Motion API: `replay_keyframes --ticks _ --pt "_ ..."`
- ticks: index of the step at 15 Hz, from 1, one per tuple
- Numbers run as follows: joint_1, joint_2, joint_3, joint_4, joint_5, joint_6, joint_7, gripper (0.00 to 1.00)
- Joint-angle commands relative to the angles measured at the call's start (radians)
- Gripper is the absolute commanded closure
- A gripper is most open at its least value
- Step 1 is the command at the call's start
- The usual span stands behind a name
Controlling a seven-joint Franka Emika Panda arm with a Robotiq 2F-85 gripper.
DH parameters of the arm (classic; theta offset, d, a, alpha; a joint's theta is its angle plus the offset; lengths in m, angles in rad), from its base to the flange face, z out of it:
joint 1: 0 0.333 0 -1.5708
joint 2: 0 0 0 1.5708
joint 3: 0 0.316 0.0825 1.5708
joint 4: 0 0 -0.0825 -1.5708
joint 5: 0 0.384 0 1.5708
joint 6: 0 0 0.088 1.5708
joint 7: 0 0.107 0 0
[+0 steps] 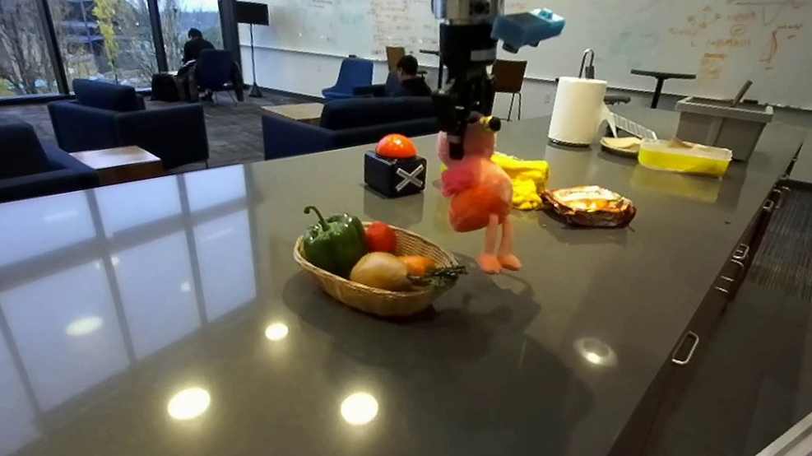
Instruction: Move the orange plush toy to the left.
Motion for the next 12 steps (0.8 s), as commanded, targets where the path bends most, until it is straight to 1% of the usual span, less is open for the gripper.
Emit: replay_keyframes --ticks 1,3,7,12 --pt "-0.014 -0.086 0.027 -0.082 0.005 0.022 -0.030 0.79" --pt "-0.012 -0.121 0.038 -0.109 0.020 0.024 -0.067 0.79" --pt "-0.008 -0.194 0.050 -0.163 0.029 0.035 -0.195 0.79" --pt "0.001 -0.270 0.037 -0.253 0.077 0.084 -0.371 0.79"
